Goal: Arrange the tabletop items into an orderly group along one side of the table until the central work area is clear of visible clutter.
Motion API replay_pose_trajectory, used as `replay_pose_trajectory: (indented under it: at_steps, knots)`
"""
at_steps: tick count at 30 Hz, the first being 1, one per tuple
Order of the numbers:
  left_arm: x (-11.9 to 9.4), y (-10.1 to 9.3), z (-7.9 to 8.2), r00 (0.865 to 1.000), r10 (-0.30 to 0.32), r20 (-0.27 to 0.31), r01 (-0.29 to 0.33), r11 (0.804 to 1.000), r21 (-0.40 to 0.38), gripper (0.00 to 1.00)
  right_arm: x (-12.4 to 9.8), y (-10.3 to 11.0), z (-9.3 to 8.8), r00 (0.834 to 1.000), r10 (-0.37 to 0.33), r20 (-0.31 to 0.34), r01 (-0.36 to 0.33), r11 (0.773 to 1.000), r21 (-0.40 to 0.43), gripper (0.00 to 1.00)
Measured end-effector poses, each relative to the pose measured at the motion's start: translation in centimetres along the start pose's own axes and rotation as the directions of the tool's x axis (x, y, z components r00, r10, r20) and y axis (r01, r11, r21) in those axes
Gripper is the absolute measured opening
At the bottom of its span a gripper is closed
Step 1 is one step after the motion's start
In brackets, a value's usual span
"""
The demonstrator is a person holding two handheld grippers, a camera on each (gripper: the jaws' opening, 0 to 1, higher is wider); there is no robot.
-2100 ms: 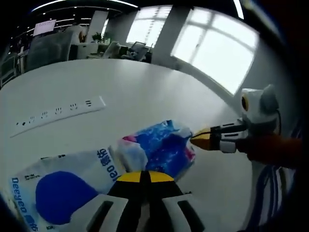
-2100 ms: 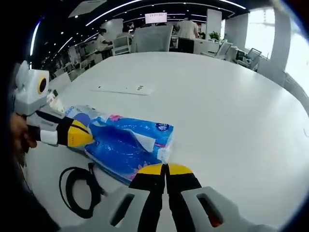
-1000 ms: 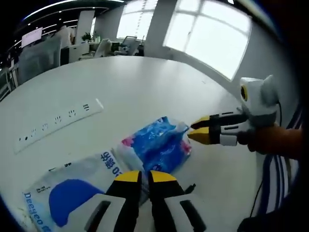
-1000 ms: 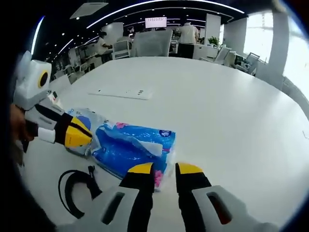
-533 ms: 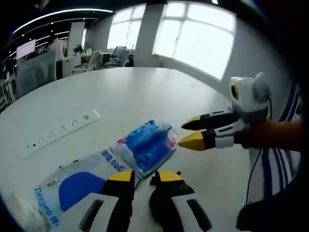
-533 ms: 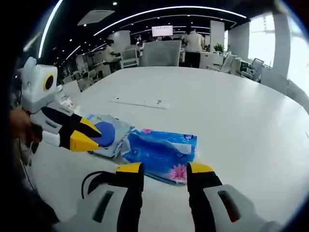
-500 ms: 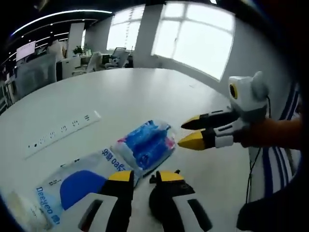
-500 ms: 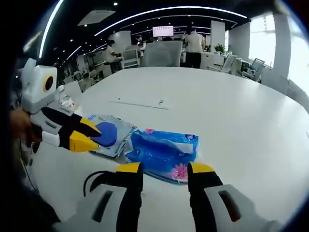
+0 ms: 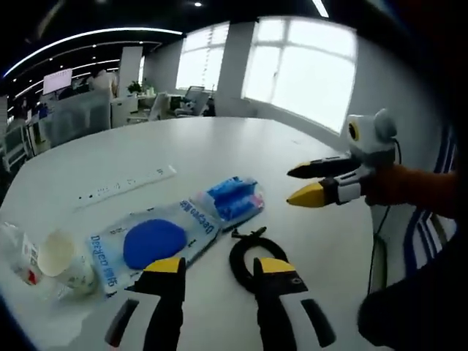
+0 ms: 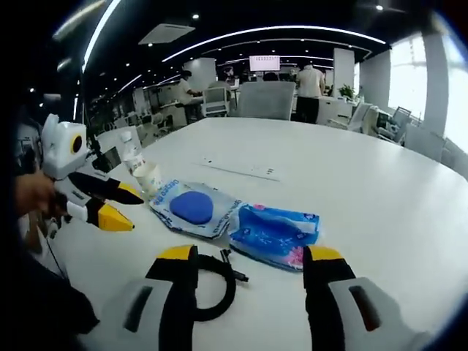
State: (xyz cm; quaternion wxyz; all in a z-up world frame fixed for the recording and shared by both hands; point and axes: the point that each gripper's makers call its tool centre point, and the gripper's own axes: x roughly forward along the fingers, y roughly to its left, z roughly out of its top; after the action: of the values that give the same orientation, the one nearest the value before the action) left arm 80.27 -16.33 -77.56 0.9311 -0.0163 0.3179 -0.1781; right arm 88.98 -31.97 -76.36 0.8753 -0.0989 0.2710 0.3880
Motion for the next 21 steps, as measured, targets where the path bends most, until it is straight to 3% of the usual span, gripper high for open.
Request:
replay_pose_trajectory:
  at_steps: [5,14,21]
  knots:
    - [-2.4,1.0,-1.5,0.999,0.036,-0.002,-0.035,0.998,0.057,0.47,-1.0,1.1,-0.4,1.000,0.018,0.002,-0.018,1.000,-0.017,0.67]
    - [-6.9,3.0,-3.3,0.996,0.085,0.032,-0.085,0.996,-0.013,0.53,-2.8,2.8,-1.7,0.999,0.034,0.008,-0.034,0.999,-0.016,0.77]
    - [-9.2,4.5,-4.4,0.991,0.117,0.062,-0.116,0.993,-0.024,0.60,-4.3,4.4,-2.0,0.996,0.059,0.060,-0.060,0.998,0.005,0.88]
